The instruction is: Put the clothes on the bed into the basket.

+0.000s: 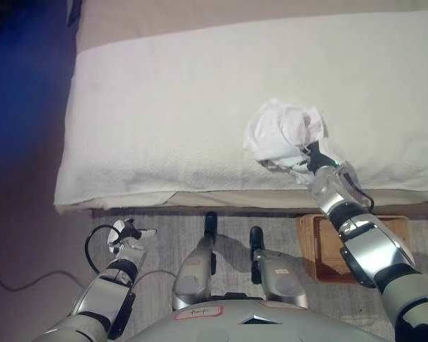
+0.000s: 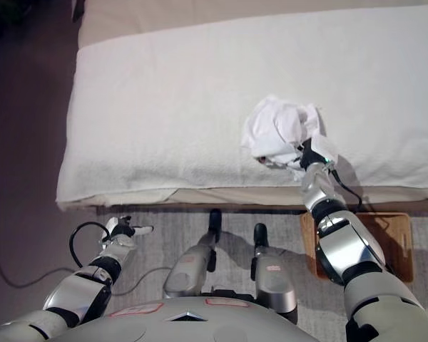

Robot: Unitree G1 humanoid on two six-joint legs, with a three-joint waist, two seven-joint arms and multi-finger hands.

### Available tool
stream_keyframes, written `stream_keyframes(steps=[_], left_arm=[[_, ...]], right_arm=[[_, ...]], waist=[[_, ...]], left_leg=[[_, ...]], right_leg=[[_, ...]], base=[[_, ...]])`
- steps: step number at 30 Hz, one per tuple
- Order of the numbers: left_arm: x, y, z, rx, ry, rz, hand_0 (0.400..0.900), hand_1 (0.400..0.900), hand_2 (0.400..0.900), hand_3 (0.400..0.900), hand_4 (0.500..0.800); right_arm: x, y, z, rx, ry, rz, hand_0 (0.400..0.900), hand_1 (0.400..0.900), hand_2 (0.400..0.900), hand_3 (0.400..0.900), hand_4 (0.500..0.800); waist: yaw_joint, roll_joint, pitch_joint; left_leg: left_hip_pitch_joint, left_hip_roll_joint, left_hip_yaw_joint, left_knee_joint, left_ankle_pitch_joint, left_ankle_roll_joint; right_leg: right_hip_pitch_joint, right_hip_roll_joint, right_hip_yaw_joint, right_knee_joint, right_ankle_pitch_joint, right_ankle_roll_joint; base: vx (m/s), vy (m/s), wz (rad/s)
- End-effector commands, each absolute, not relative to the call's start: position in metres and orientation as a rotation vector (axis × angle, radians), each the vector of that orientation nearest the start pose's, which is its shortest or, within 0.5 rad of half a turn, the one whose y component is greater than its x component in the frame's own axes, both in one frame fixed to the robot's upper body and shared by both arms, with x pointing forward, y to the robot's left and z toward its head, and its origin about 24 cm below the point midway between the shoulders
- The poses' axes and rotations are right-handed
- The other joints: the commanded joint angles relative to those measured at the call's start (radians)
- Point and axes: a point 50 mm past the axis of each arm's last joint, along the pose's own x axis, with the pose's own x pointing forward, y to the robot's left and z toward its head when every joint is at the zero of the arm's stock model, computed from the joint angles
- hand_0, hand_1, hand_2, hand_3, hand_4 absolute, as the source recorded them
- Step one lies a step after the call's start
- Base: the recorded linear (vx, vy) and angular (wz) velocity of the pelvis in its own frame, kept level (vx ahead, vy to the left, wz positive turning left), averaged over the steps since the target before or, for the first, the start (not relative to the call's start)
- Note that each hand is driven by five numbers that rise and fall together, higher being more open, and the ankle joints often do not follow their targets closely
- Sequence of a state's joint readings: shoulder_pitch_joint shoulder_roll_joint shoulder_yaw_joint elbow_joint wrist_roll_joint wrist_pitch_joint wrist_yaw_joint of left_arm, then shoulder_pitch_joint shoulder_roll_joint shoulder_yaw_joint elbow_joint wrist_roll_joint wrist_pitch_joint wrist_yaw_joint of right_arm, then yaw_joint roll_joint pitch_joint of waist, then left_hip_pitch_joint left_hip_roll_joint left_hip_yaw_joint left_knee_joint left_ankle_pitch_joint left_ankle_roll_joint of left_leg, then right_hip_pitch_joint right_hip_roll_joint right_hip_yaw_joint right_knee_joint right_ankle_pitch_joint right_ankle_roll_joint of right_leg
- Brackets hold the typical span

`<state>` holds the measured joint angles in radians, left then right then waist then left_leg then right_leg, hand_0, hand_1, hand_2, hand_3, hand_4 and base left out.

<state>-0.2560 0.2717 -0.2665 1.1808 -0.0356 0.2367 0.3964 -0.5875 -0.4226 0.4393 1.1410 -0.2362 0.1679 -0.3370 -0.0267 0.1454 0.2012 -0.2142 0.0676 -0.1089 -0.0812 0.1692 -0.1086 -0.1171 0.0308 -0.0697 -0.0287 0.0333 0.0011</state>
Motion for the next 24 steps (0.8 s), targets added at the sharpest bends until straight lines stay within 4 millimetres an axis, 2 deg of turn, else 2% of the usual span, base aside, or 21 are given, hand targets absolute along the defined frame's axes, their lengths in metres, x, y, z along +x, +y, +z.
stream_keyframes(steps=[1,2,6,9,13,17,23,24], left_arm=[[0.181,0.258,-0.122,0.729,1.116,0.339,0.900,0.900,0.900,0.900,0.800],[0.182,0.260,-0.121,0.732,1.117,0.337,0.900,0.900,0.900,0.900,0.800],[0.179,0.266,-0.121,0.730,1.128,0.339,0.900,0.900,0.900,0.900,0.800],[0.177,0.273,-0.119,0.738,1.133,0.345,0.900,0.900,0.900,0.900,0.800],[0.178,0.279,-0.117,0.744,1.126,0.349,0.900,0.900,0.900,0.900,0.800],[0.181,0.277,-0.115,0.747,1.109,0.332,0.900,0.900,0.900,0.900,0.800],[0.190,0.275,-0.111,0.740,1.070,0.329,0.900,0.900,0.900,0.900,0.800],[0.191,0.275,-0.111,0.738,1.068,0.328,0.900,0.900,0.900,0.900,0.800]], right_arm=[[0.286,-0.309,-0.022,-1.061,0.701,-0.348,0.400,0.400,0.400,0.400,0.500],[0.279,-0.323,-0.020,-1.039,0.732,-0.394,0.400,0.400,0.400,0.400,0.500],[0.251,-0.357,-0.023,-1.012,0.841,-0.487,0.400,0.400,0.400,0.400,0.500],[0.230,-0.388,-0.015,-0.985,0.902,-0.598,0.400,0.400,0.400,0.400,0.500],[0.210,-0.414,-0.004,-0.965,0.952,-0.690,0.400,0.400,0.400,0.400,0.500],[0.195,-0.429,0.001,-0.982,1.008,-0.726,0.400,0.400,0.400,0.400,0.500],[0.193,-0.440,0.013,-1.000,1.018,-0.752,0.400,0.400,0.400,0.400,0.500],[0.194,-0.441,0.014,-1.004,1.021,-0.741,0.900,0.900,0.900,0.900,0.800]], waist=[[-0.043,-0.054,-0.117],[-0.050,-0.056,-0.124],[-0.071,-0.057,-0.150],[-0.087,-0.057,-0.165],[-0.106,-0.050,-0.176],[-0.112,-0.040,-0.179],[-0.116,-0.020,-0.177],[-0.115,-0.016,-0.175]], left_leg=[[0.191,-0.065,0.096,-0.006,-0.192,0.062],[0.205,-0.066,0.109,-0.006,-0.198,0.064],[0.243,-0.070,0.157,-0.006,-0.213,0.072],[0.271,-0.070,0.186,-0.006,-0.221,0.076],[0.290,-0.075,0.222,-0.006,-0.230,0.081],[0.308,-0.077,0.254,-0.006,-0.236,0.085],[0.322,-0.078,0.285,-0.006,-0.237,0.089],[0.324,-0.077,0.288,-0.006,-0.236,0.088]], right_leg=[[-0.030,-0.026,0.109,-0.059,0.036,0.059],[-0.022,-0.023,0.123,-0.059,0.036,0.062],[-0.002,-0.014,0.163,-0.059,0.042,0.075],[0.016,-0.008,0.187,-0.059,0.048,0.082],[0.025,-0.001,0.214,-0.059,0.054,0.091],[0.034,0.008,0.241,-0.059,0.058,0.099],[0.039,0.013,0.268,-0.059,0.060,0.103],[0.041,0.013,0.269,-0.059,0.060,0.102]], base=[[-0.06,0.029,-0.49],[-0.06,0.027,-0.52],[-0.06,0.018,-0.54],[-0.05,-0.008,-0.36],[-0.04,-0.015,-0.38],[-0.03,-0.024,-0.32],[-0.01,-0.026,-0.23],[0.00,-0.022,-0.07]])
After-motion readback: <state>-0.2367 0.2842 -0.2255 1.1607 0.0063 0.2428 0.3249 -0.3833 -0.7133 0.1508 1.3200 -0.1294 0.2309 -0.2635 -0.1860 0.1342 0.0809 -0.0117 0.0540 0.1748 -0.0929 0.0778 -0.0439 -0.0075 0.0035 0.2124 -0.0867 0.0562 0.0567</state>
